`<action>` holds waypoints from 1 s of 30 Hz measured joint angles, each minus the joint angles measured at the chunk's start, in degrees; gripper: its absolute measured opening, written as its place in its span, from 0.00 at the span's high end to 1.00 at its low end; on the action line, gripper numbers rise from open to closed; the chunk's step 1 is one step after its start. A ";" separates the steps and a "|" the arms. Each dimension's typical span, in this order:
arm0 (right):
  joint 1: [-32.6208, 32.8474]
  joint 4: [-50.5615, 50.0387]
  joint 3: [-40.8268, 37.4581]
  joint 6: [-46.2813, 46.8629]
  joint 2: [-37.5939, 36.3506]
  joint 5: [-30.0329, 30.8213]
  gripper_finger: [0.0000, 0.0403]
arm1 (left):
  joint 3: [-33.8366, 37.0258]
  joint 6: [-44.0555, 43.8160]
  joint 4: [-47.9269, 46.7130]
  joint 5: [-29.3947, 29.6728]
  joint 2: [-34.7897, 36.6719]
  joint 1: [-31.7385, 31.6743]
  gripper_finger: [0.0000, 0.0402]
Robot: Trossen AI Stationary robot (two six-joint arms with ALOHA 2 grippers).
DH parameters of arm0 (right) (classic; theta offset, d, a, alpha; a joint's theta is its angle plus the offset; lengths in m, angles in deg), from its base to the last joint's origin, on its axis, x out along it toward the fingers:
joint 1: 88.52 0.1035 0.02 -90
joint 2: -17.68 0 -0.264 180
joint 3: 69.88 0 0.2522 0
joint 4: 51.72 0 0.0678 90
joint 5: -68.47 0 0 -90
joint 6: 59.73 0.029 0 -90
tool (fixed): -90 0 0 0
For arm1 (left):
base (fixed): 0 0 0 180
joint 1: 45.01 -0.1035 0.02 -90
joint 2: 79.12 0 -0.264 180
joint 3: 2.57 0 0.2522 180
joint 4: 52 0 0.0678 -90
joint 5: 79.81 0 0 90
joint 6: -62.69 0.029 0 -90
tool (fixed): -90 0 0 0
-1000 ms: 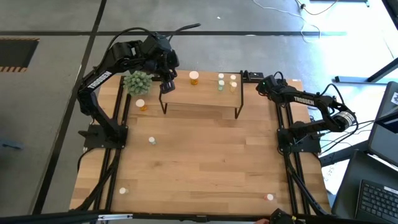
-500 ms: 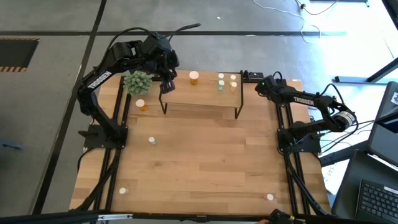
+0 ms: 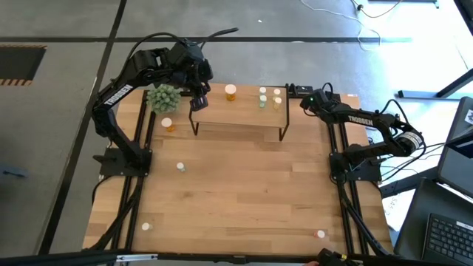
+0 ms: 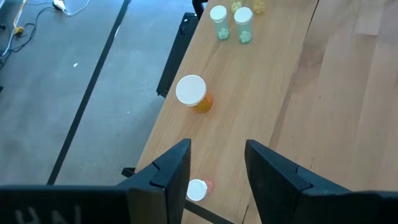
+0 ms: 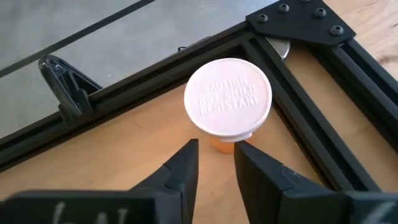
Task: Pick and place medicine bottles onto shelf by color
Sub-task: Put the orange medicine bottle on the shelf, aligned with the other orange medicine bottle
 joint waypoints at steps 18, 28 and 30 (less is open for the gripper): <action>-0.03 -1.68 0.02 -4.27 -1.27 -6.01 0.68 | 0.00 -0.01 0.00 0.00 0.01 0.00 0.63; -0.59 -2.40 0.04 -7.30 -1.84 -3.42 0.39 | 0.00 -0.01 0.01 0.00 0.02 0.00 0.63; -0.39 -1.15 0.04 -6.11 -1.84 -2.38 0.35 | 0.00 0.00 0.01 0.00 0.02 -0.01 0.63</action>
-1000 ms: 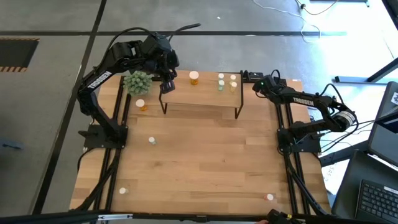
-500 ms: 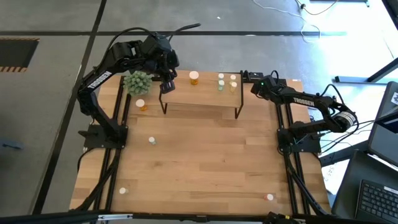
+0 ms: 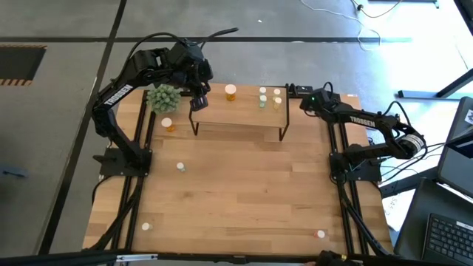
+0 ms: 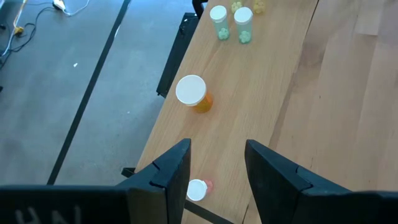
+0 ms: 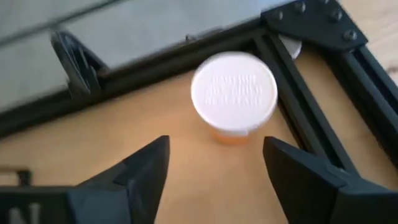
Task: Pick and place medicine bottles onto shelf by color
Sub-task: Put the orange medicine bottle on the shelf, aligned with the other orange medicine bottle
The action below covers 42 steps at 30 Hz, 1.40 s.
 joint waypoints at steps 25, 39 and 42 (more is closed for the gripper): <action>-0.03 2.07 0.04 1.68 0.00 -6.38 0.35 | 0.00 0.00 0.00 0.01 0.00 0.00 0.63; -0.15 0.81 0.02 0.49 0.02 -5.74 0.35 | 0.00 0.00 0.02 0.01 0.00 0.01 0.63; -0.24 1.75 0.02 4.45 0.02 -2.20 0.35 | 0.00 -0.01 0.02 0.01 0.00 0.00 0.63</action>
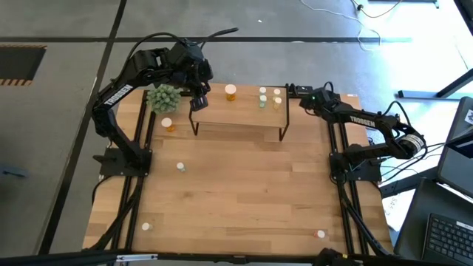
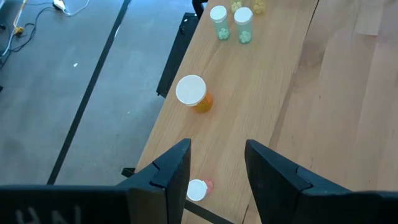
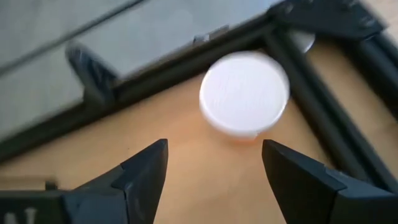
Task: Pick and place medicine bottles onto shelf by color
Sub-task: Put the orange medicine bottle on the shelf, aligned with the other orange medicine bottle
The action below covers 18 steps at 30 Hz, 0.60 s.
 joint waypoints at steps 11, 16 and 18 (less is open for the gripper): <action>-0.04 3.64 -0.02 6.30 0.00 7.06 0.35 | 0.00 -0.01 0.00 0.00 0.00 0.00 0.63; -0.27 3.64 -0.01 6.09 0.00 8.18 0.35 | 0.00 0.00 0.00 -0.01 0.00 0.00 0.63; -0.62 3.47 0.08 6.03 0.00 8.95 0.35 | 0.01 0.00 0.00 -0.01 0.00 0.01 0.63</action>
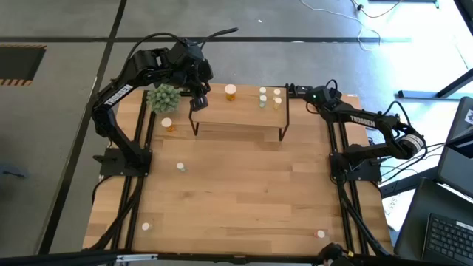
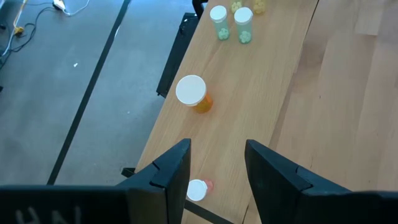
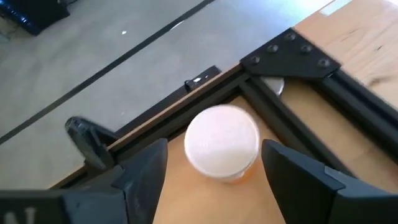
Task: Pick and place medicine bottles onto shelf by color
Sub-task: Put the orange medicine bottle on the shelf, aligned with the other orange medicine bottle
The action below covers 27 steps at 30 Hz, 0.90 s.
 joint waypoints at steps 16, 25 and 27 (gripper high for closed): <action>-0.82 -0.70 0.18 -0.64 0.15 -0.72 0.47 | 0.00 0.01 0.00 0.01 0.00 -0.01 0.63; -0.82 -0.46 0.18 0.15 0.15 -0.89 0.48 | -0.01 0.01 0.00 0.01 0.00 0.01 0.63; -0.82 -0.63 0.18 -0.39 0.15 -0.89 0.48 | 0.00 0.00 0.01 0.00 0.00 0.01 0.63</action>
